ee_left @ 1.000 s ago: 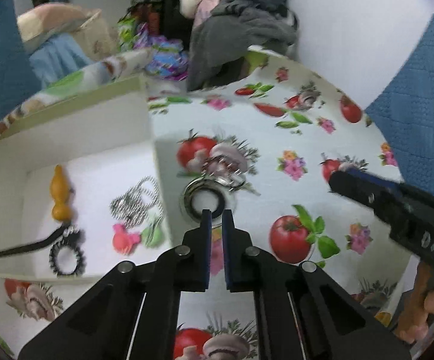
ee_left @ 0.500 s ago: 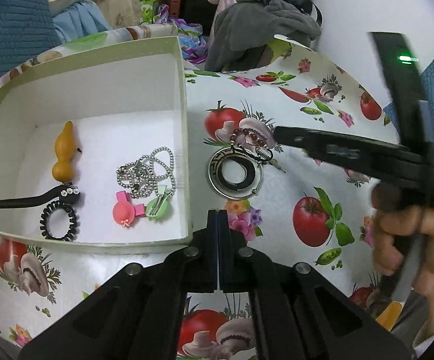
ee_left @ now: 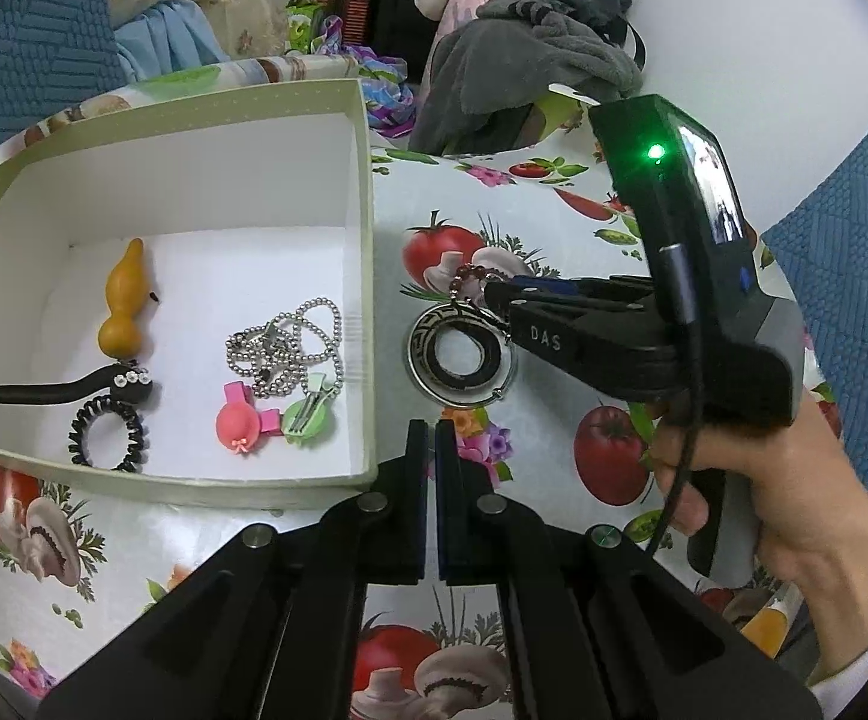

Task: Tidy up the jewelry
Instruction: 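Grasp the red bead bracelet with the right gripper and lift it, then grasp the black patterned bangle with the left gripper while the right gripper holds the bracelet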

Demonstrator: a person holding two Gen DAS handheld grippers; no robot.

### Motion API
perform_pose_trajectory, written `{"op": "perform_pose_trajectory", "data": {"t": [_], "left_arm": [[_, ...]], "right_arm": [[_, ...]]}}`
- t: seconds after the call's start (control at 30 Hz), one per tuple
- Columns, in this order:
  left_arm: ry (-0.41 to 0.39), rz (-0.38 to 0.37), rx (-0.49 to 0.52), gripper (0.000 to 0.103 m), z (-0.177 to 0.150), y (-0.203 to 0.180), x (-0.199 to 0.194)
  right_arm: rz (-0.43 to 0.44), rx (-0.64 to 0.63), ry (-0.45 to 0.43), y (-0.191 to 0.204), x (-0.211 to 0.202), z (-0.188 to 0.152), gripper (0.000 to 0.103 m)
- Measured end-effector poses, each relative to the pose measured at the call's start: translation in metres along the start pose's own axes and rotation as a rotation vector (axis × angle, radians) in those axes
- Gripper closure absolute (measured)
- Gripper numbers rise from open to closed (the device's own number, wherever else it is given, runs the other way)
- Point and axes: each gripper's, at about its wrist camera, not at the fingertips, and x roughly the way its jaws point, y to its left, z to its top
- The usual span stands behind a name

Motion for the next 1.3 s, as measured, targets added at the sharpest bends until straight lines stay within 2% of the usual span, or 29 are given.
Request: {"op": "perform_pose_trajectory", "data": {"t": [0.2,0.37,0.57,0.87,0.97,1.13,1.3], "left_arm": [[-0.009,-0.029,0.010,0.099,0.003,-0.010,-0.004],[-0.025,-0.052,0.022,0.080,0.005,-0.021,-0.006],[-0.015,-0.042,0.057,0.080,0.012,-0.035,0.008],[-0.006,-0.008,0.114,0.080,0.014,-0.055,0.027],[-0.036,0.021,0.179,0.080,0.010,-0.069,0.025],[-0.019,0.066,0.156,0.080,0.019,-0.066,0.042],[0.002,0.128,0.191,0.080,0.026,-0.067,0.058]], "right_arm": [[0.019,0.071,-0.014,-0.011,-0.014,-0.001,0.098],[0.041,0.134,-0.071,-0.023,-0.043,-0.002,0.098],[0.053,0.197,-0.126,-0.033,-0.076,-0.009,0.098],[0.034,0.282,-0.068,-0.047,-0.087,-0.037,0.097],[0.043,0.304,-0.062,-0.051,-0.092,-0.044,0.097],[0.033,0.338,-0.062,-0.056,-0.100,-0.054,0.097],[0.026,0.358,-0.055,-0.062,-0.104,-0.063,0.097]]}}
